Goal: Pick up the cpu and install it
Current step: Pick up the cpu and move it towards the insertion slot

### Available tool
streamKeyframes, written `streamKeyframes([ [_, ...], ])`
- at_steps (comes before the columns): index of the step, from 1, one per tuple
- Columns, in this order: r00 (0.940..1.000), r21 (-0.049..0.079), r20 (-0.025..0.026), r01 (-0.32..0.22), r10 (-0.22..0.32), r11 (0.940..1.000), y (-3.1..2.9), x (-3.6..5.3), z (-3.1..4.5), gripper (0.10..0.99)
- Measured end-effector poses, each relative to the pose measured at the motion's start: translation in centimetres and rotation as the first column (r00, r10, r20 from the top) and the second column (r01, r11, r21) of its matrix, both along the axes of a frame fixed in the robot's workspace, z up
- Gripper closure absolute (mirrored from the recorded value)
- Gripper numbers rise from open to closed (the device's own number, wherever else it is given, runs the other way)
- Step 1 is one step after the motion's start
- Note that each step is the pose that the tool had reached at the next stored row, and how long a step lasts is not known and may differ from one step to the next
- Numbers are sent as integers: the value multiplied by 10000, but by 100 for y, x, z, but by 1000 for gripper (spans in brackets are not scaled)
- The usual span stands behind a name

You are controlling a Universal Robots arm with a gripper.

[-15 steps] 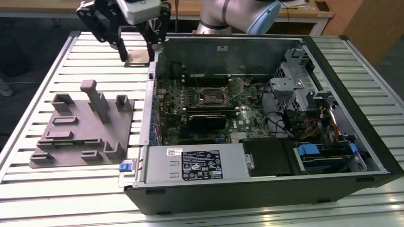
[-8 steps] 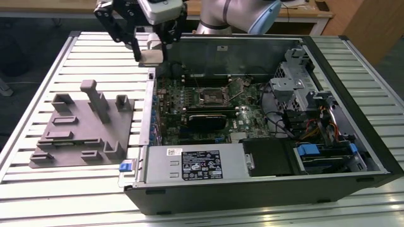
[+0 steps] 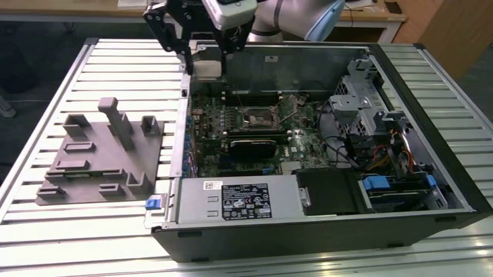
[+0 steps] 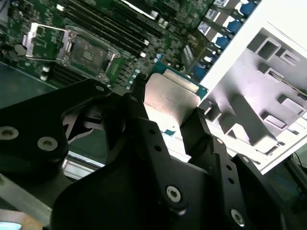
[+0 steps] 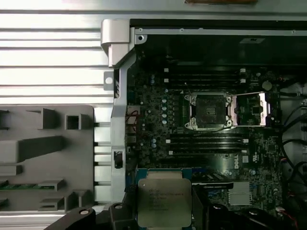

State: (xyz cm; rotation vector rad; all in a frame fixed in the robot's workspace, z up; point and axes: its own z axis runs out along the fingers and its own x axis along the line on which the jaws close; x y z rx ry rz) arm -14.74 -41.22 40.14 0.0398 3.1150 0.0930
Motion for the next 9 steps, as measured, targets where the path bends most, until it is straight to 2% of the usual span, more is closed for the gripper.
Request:
streamKeyframes([
  [9, 10000, 0, -24, -1, 1, 10000, 1, 293, -10, 545],
])
